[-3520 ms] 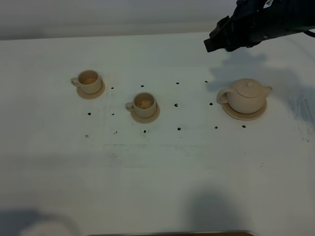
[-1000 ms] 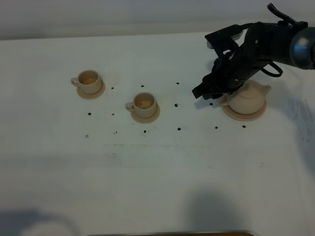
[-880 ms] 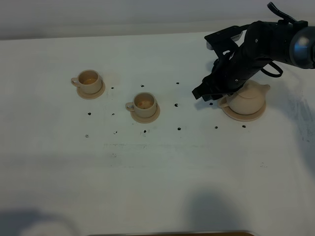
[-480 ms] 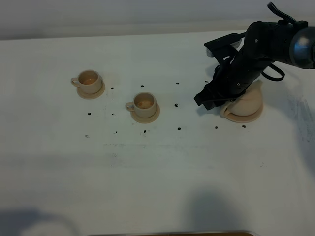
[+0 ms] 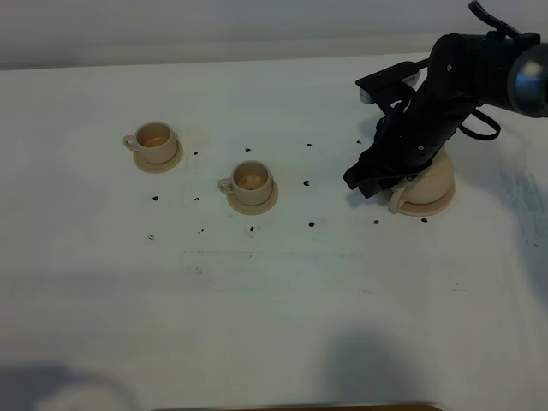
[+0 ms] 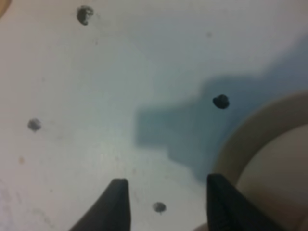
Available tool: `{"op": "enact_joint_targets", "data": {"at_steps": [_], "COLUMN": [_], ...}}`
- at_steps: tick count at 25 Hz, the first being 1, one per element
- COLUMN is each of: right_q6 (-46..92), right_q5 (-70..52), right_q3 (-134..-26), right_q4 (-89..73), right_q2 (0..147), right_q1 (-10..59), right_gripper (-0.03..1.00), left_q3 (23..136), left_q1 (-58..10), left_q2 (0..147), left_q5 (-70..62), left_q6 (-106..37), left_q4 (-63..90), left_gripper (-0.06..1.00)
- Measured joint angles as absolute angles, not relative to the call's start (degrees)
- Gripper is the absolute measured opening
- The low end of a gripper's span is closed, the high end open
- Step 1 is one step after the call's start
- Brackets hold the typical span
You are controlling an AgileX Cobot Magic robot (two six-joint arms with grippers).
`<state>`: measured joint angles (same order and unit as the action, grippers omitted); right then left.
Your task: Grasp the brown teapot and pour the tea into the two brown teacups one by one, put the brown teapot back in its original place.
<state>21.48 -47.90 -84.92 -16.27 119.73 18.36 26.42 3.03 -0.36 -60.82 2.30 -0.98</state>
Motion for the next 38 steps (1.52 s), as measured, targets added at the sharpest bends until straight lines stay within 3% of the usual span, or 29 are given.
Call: {"op": "enact_joint_targets", "data": {"at_steps": [38], "right_q6": [25.34], "right_q5": [-58.81], "right_q3": [-85.58], "right_q4": [-14.5], "right_q2": [119.31], "right_q1": [18.89], "right_gripper": [0.38], "left_q3": [26.42], "left_q1": [3.03], "left_q2": [-0.36], "left_q5": [-60.82], "left_q6": [2.3], "left_q4": [-0.98], "left_gripper": [0.31]}}
